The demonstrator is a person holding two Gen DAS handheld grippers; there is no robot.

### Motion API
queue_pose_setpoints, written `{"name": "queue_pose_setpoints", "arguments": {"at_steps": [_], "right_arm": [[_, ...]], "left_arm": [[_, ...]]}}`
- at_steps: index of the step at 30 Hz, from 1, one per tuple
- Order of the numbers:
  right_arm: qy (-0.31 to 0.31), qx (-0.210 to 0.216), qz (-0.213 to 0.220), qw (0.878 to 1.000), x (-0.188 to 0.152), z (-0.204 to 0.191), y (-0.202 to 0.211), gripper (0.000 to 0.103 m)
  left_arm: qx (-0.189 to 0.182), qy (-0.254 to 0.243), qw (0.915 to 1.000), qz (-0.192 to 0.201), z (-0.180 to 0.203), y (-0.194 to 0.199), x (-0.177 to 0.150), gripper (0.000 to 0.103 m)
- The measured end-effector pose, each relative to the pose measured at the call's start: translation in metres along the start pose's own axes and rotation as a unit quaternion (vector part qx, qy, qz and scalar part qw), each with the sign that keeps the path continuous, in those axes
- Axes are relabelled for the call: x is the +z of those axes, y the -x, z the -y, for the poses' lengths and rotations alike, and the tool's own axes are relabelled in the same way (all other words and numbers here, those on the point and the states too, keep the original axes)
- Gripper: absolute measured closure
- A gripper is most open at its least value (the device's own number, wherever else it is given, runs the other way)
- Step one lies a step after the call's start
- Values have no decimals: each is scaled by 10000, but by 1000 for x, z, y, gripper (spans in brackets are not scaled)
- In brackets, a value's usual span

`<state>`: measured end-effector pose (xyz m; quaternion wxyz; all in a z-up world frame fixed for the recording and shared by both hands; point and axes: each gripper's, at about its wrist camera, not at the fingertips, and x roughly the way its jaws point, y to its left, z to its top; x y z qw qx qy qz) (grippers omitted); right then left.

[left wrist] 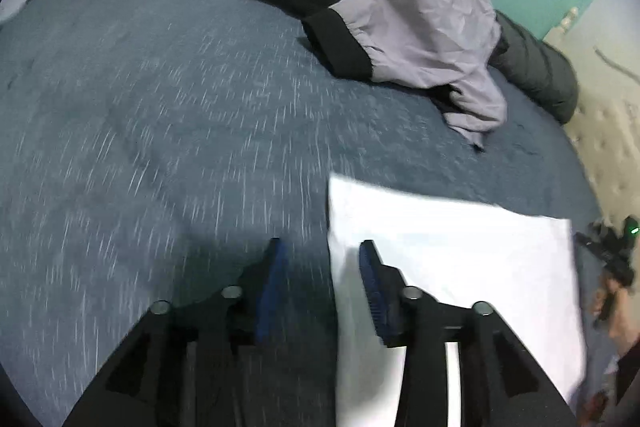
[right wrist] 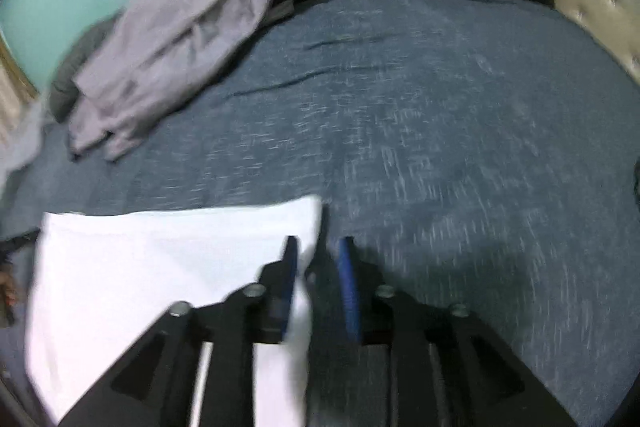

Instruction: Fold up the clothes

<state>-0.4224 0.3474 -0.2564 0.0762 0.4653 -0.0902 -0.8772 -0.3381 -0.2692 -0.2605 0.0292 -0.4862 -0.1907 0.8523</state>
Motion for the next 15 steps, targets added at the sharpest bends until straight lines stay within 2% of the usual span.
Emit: {"name": "queue_pose_setpoints", "arguments": {"at_steps": [5, 9, 11, 15], "right_arm": [[-125, 595, -505, 9969, -44, 11, 48, 64], [-101, 852, -839, 9928, -89, 16, 86, 64], [-135, 980, -962, 9904, -111, 22, 101, 64], [-264, 1201, -1224, 9848, -148, 31, 121, 64]], "left_arm": [[-128, 107, 9997, -168, -8, 31, -26, 60], [-388, 39, 9983, -427, -2, 56, -70, 59], [-424, -56, 9972, -612, 3, 64, -93, 58], [-539, -32, 9958, -741, 5, 78, -129, 57]]}}
